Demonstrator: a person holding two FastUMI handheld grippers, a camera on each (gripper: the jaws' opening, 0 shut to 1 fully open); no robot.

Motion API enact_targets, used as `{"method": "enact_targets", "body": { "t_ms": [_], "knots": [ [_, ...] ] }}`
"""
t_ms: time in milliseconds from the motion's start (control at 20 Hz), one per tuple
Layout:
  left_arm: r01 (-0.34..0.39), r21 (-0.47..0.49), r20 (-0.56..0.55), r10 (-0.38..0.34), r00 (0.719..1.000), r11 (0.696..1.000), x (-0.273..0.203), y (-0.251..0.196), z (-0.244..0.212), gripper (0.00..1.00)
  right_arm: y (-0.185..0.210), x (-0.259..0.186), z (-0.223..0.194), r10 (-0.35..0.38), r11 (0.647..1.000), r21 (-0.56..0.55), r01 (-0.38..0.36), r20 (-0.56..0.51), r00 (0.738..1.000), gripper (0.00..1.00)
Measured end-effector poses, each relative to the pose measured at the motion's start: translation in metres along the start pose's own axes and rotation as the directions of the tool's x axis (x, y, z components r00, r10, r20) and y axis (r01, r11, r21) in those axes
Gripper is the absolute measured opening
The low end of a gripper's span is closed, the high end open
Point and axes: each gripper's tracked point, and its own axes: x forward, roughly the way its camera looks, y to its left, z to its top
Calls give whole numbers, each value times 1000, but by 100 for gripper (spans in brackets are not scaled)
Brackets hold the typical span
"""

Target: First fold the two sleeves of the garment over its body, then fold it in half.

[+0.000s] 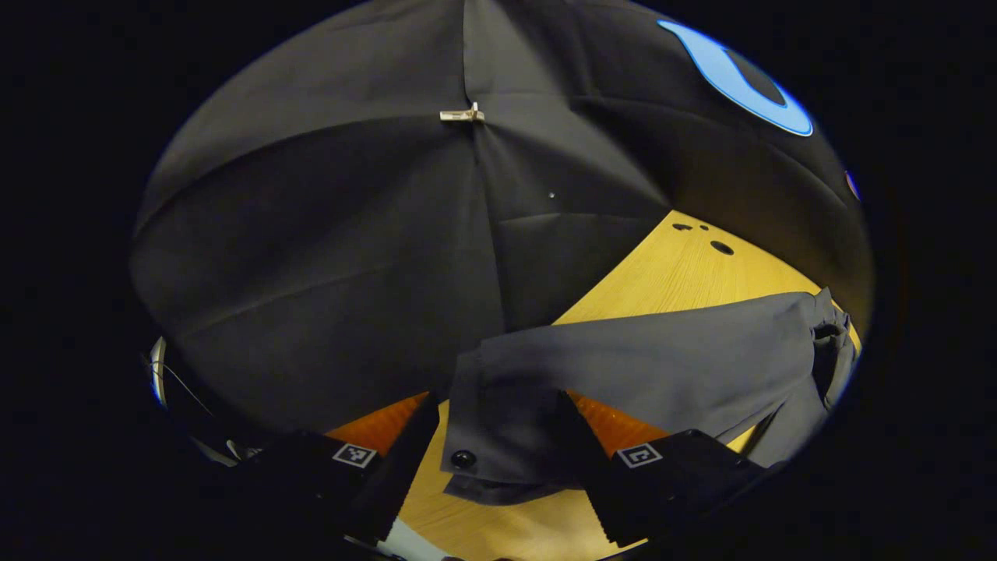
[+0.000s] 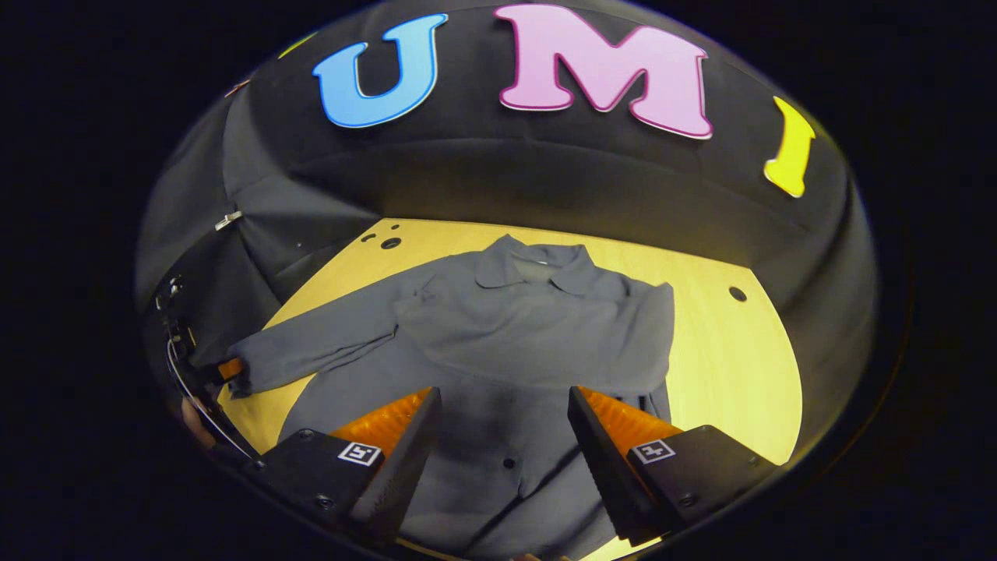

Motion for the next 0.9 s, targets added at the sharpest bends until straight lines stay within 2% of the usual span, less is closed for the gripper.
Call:
{"method": "enact_targets", "body": {
  "t_ms": [150,200,250,350,400,450,500,550,700,800,900],
  "knots": [
    [45,4,-45,-45,998,999,8,-15,-14,95,-12,-10,-12,-28,999,25,28,-12,1000,100],
    [39,17,-47,-38,998,999,6,-15,-17,87,-17,-12,-15,-38,998,46,39,-11,999,100],
    [58,21,-36,-57,998,998,10,-18,-15,94,-22,-16,-15,-47,996,74,48,-9,999,100],
    [63,26,-34,-62,998,998,9,-22,-15,86,-32,-22,-16,-61,990,130,61,-2,998,100],
    [70,32,-26,-69,997,997,7,-23,-15,78,-38,-25,-16,-66,987,149,65,4,998,99],
    [83,39,-33,-82,996,996,9,-25,-16,80,-45,-27,-16,-68,985,160,66,9,998,99],
    [96,52,-20,-95,995,994,10,-28,-15,74,-50,-30,-16,-70,984,166,66,16,997,99],
    [108,67,-15,-107,994,992,10,-32,-15,72,-54,-32,-15,-64,984,170,59,25,998,98],
    [97,119,46,-103,994,988,7,-36,-14,29,-69,-38,-19,-58,991,125,56,19,998,99],
    [59,127,42,-65,997,990,5,-38,-15,13,-77,-44,-8,-75,994,89,69,63,995,99],
    [45,119,23,-48,999,992,7,-40,-14,6,-83,-52,-8,-93,991,107,84,77,993,99]
  ]
}}
